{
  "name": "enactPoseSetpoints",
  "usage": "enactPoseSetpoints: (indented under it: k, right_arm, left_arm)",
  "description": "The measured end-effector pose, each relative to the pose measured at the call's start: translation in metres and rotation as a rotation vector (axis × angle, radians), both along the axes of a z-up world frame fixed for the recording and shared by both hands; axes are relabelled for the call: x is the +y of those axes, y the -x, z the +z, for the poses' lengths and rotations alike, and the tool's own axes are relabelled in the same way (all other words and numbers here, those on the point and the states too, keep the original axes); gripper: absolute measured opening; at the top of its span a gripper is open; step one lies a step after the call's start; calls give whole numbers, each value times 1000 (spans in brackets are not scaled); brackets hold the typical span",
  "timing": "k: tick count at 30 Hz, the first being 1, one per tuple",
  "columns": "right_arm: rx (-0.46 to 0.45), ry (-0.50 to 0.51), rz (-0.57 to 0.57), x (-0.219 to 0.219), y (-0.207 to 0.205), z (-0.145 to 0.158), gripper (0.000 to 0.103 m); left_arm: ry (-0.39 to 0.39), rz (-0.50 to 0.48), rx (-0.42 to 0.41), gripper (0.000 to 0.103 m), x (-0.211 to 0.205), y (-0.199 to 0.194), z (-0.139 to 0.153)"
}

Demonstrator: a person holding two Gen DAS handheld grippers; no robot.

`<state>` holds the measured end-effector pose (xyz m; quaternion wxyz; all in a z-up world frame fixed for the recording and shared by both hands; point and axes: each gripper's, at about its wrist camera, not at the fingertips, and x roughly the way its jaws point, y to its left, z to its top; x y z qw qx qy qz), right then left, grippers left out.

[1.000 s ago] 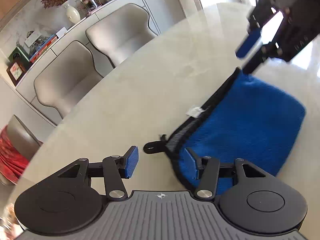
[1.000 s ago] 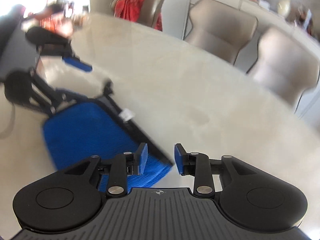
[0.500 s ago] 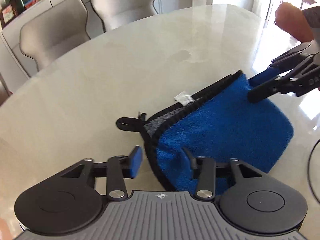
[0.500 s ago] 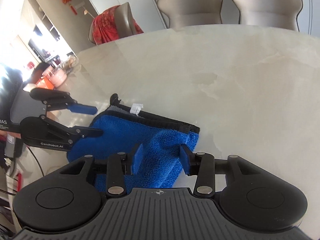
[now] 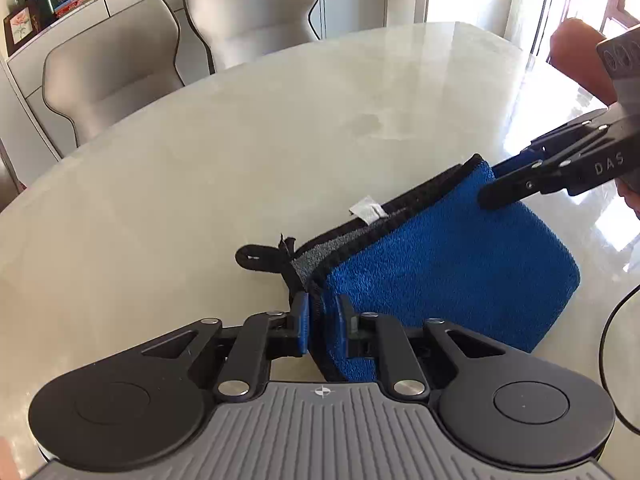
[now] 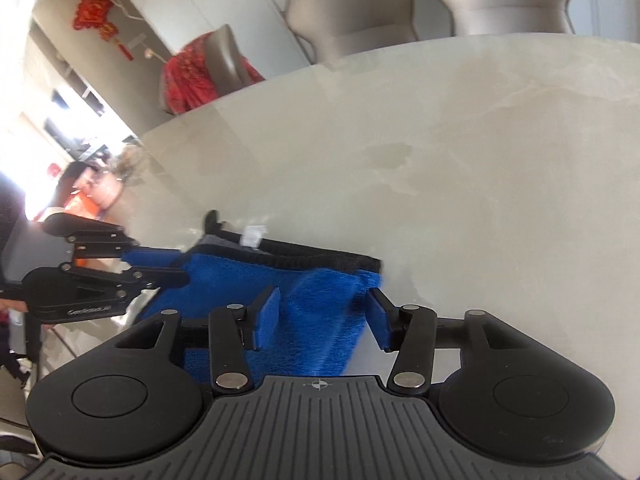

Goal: Fold towel

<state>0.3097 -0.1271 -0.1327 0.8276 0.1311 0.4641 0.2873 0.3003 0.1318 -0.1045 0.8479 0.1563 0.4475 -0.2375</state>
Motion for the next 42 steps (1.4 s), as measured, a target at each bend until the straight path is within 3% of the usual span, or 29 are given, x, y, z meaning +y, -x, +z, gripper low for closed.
enactPoseSetpoints:
  k: [1, 11, 18, 23, 26, 28, 31, 42]
  right_arm:
    - [-13, 4, 12, 1, 1, 1, 19]
    - [-55, 37, 26, -2, 0, 6, 18]
    - [-35, 32, 35, -2, -2, 1, 19]
    - [-30, 33, 44, -2, -3, 1, 19]
    - [-27, 33, 43, -3, -3, 0, 19]
    - [-26, 34, 42, -3, -3, -1, 19]
    - [-26, 38, 39, -4, -2, -2, 19]
    - [-40, 37, 38, -3, -1, -1, 19]
  left_arm:
    - [8, 0, -2, 8, 0, -1, 2]
    - [37, -3, 10, 5, -2, -8, 4]
    - [23, 36, 59, 26, -3, -10, -3]
    - [25, 76, 67, 27, 0, -15, -6]
    - [50, 71, 82, 23, 2, -18, -7]
    - [36, 52, 65, 12, 0, -15, -6]
    - [36, 46, 36, 4, -1, -13, -1]
    - [0, 9, -31, 3, -10, -3, 19]
